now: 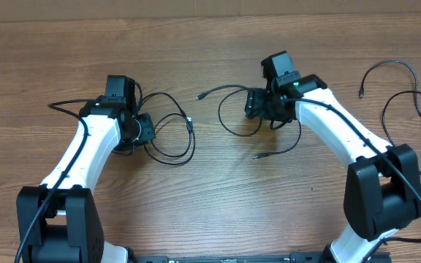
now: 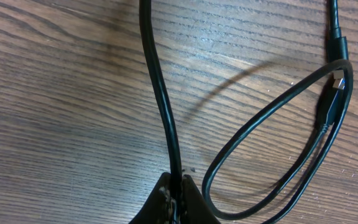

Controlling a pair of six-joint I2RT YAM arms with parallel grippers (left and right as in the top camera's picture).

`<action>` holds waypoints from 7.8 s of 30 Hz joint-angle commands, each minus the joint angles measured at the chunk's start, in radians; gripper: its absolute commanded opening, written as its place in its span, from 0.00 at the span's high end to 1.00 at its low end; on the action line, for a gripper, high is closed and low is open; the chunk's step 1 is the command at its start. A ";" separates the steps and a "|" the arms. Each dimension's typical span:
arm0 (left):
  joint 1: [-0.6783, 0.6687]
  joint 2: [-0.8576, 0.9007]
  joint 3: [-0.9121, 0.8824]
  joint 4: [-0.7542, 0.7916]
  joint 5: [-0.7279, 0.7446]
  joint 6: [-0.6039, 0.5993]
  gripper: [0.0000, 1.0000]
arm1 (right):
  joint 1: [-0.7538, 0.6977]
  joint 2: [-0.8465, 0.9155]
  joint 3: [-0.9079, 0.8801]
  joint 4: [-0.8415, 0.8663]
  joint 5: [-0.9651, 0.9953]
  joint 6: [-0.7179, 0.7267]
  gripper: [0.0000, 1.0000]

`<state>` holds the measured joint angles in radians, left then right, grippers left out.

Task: Untangle cables

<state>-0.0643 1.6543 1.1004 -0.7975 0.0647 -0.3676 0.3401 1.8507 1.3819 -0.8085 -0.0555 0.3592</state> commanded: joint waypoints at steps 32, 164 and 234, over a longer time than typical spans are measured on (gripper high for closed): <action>-0.002 0.008 0.000 -0.043 0.014 0.005 0.96 | -0.033 0.220 0.177 0.109 -0.060 -0.903 0.06; -0.002 0.008 0.000 -0.085 0.010 0.009 0.96 | -0.208 0.177 0.385 -0.164 0.114 -0.362 0.96; -0.002 0.008 0.000 -0.083 0.003 0.024 0.96 | 0.039 0.089 -0.047 0.008 -0.065 -0.788 0.24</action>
<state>-0.0643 1.6543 1.1004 -0.8768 0.0711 -0.3637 0.3752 1.9537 1.3624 -0.8242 -0.1307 -0.4202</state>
